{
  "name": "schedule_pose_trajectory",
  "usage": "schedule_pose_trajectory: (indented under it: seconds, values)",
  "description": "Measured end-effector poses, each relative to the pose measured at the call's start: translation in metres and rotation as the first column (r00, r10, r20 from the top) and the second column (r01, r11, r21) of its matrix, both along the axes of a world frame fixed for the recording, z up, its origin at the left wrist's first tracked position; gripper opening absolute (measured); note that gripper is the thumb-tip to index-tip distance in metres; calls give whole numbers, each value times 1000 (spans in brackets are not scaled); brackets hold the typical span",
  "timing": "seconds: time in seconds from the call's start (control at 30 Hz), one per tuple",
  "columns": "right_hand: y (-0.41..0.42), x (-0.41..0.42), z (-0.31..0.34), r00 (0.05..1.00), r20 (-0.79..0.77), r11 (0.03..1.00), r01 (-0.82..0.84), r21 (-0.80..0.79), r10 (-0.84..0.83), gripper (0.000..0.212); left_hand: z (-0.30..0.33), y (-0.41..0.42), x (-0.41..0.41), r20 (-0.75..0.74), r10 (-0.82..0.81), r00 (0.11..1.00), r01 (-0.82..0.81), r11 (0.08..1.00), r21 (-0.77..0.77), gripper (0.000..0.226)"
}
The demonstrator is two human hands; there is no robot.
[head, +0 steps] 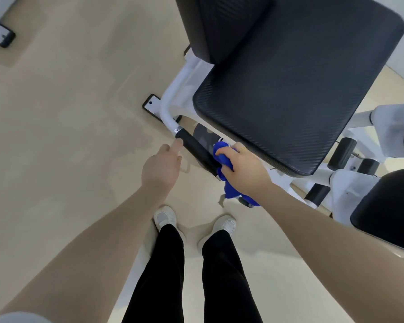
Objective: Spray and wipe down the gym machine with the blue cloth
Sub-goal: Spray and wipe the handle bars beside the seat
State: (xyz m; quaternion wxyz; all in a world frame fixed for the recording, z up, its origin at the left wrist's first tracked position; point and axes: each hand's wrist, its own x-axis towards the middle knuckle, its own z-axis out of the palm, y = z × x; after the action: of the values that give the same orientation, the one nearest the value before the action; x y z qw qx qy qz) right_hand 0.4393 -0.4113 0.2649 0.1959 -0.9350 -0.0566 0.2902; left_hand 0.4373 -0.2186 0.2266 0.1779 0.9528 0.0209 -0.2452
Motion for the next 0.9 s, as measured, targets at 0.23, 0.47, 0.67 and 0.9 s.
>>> schedule_pose_trajectory:
  seconds: [0.23, 0.47, 0.67, 0.9]
  values:
    - [67, 33, -37, 970, 171, 977, -148, -152, 173, 37, -5, 28, 19, 32, 164, 986, -148, 947, -286, 69]
    - [92, 74, -53, 998, 48, 990, -31, -141, 38, 31, -18, 31, 40, -102, 392, 914, -390, 785, -482, 25]
    - [43, 46, -29, 957, -249, 973, 96, -209, -148, 38, -22, 24, 46, -160, 382, 910, -408, 761, -505, 26]
    - [116, 69, -51, 980, 192, 990, 76, -123, -51, 40, -28, 42, 43, -256, 308, 916, -400, 749, -528, 31]
